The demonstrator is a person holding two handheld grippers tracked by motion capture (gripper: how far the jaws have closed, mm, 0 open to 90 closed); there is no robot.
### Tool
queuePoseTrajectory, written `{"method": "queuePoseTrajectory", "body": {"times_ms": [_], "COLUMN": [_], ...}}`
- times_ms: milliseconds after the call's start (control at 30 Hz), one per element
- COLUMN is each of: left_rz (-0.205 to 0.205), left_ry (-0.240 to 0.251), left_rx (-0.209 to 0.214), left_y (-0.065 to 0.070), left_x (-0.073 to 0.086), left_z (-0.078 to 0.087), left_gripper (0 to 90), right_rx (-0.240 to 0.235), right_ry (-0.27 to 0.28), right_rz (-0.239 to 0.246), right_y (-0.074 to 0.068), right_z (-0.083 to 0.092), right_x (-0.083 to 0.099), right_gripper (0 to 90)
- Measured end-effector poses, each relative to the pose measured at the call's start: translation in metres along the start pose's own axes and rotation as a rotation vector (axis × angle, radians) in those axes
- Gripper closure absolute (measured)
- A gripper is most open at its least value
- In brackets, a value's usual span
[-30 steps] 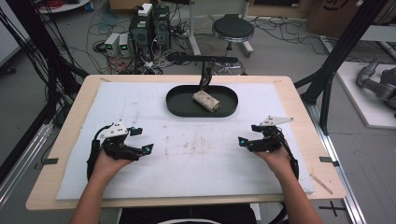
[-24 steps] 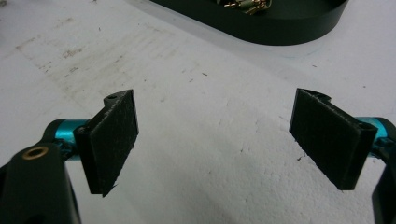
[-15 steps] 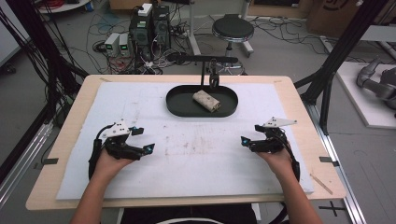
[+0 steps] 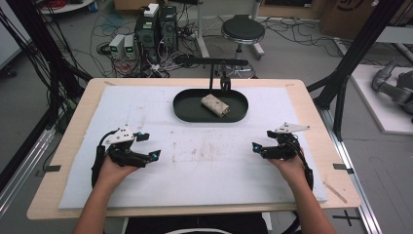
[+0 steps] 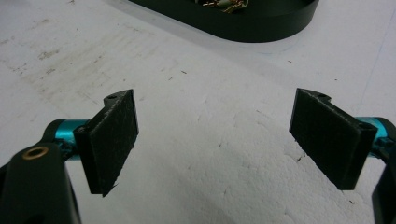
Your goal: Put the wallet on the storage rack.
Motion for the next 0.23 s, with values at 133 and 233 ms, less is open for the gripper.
{"method": "queuePoseTrajectory", "body": {"times_ms": [133,233], "left_rz": [-0.002,0.002], "left_ry": [-0.002,0.0], "left_rx": [0.0,0.001], "left_y": [0.0001,-0.0004], "left_x": [0.0,-0.0002], "left_z": [-0.0001,-0.0001], "left_gripper": [16.6,16.7], "right_rx": [-0.004,-0.005], "right_ry": [-0.007,-0.006], "right_rz": [0.0,0.003], "right_y": [0.0004,0.0012], "right_z": [-0.0004,-0.0009], "right_x": [0.0008,0.0012], "right_gripper": [15.9,15.9]}}
Point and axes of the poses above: each handheld gripper's, and its own axes: z roughly backward along the jaws, x roughly out of its underside, y roughly to its right, the point moved 6 cm from there along -z, roughly forward along the jaws, and after that the axes turned 13 degrees about z, right-handed, at the moved point
